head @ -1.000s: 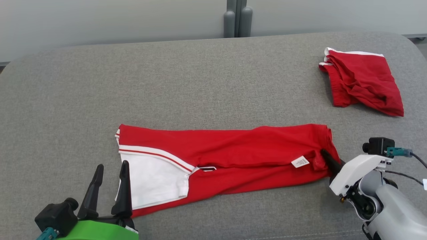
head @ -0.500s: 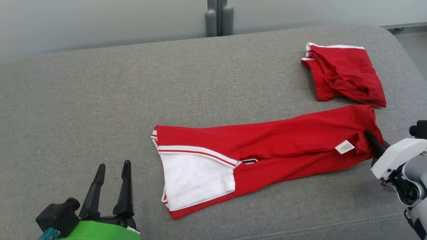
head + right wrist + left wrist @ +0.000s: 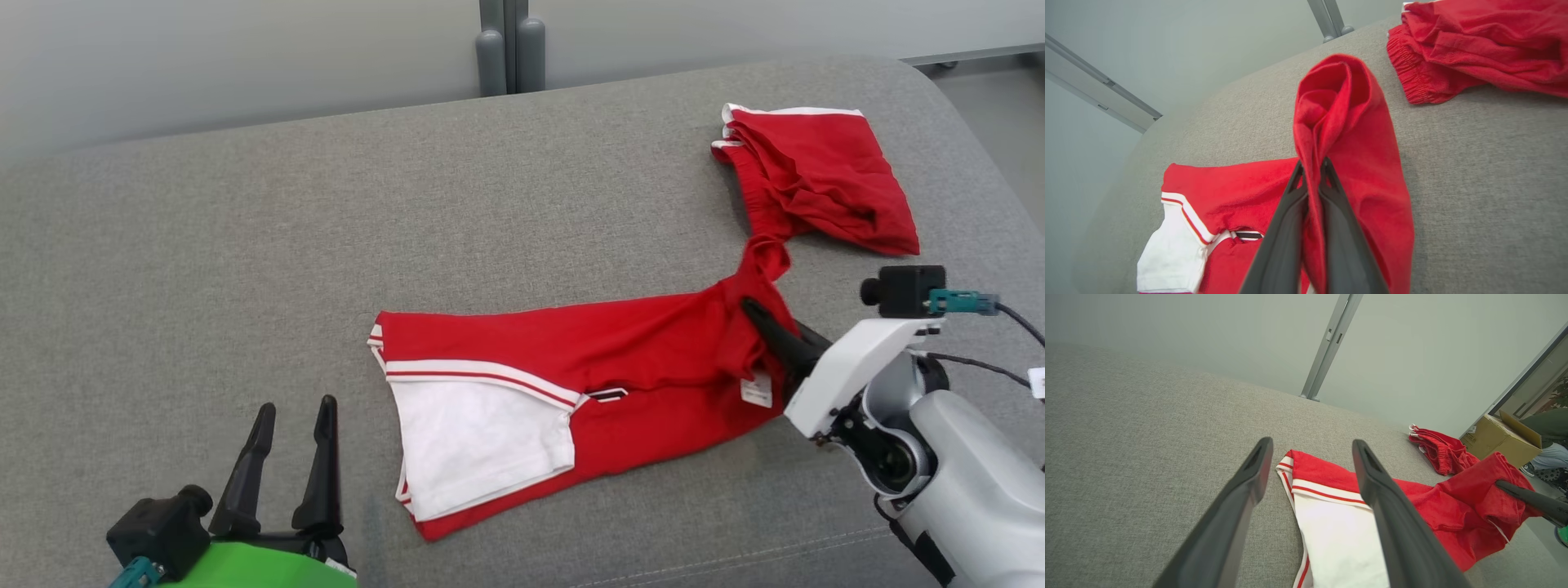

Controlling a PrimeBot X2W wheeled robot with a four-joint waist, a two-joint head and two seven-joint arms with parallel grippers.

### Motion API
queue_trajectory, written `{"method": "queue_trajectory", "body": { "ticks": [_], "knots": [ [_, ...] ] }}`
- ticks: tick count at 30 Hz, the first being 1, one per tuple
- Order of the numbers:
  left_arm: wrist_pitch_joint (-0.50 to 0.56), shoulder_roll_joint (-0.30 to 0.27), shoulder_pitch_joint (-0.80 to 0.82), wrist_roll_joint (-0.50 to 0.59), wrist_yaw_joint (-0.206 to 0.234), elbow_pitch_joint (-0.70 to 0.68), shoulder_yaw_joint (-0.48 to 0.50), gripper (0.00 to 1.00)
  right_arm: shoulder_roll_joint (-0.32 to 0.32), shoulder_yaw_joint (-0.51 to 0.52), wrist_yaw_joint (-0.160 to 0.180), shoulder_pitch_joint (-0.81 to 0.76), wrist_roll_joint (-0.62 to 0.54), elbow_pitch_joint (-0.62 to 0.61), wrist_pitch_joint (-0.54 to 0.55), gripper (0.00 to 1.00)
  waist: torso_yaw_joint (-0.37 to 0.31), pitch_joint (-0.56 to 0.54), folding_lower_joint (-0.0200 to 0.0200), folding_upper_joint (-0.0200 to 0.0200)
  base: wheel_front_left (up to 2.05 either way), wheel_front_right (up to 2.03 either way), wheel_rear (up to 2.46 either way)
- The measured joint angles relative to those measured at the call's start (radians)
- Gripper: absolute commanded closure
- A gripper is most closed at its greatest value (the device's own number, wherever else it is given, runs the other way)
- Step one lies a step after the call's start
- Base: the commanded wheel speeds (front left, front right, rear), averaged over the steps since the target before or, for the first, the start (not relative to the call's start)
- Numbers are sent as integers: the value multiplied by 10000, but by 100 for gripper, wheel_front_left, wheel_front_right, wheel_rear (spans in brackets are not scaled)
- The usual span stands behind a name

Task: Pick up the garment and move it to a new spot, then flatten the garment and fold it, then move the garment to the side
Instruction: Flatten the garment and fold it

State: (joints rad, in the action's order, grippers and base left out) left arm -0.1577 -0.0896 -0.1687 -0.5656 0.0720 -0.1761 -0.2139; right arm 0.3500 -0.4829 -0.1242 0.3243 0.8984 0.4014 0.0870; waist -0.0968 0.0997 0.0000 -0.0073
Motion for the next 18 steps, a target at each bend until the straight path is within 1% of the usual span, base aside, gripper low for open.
{"method": "queue_trajectory", "body": {
  "ticks": [7,8,10,14,18],
  "knots": [
    [84,17,16,0,-21,58,-180,0,-194,-1131,0,-2,286,-1273,328,100,184,-72,0,0,0,0,0],
    [84,31,25,-2,-29,69,-196,0,-391,-1482,0,-1,349,-1522,472,100,282,-92,0,0,0,0,0],
    [84,36,36,-2,-29,75,-213,0,-639,-1804,0,0,422,-1735,589,100,393,-110,0,0,0,0,0],
    [84,50,48,-2,-98,88,-345,0,-1076,-2263,0,35,635,-1868,767,100,677,-145,1,0,0,0,0],
    [82,69,60,-2,-100,138,-443,0,-1315,-2374,0,233,631,-1524,848,100,1033,-176,1,0,0,0,0]
  ]
}}
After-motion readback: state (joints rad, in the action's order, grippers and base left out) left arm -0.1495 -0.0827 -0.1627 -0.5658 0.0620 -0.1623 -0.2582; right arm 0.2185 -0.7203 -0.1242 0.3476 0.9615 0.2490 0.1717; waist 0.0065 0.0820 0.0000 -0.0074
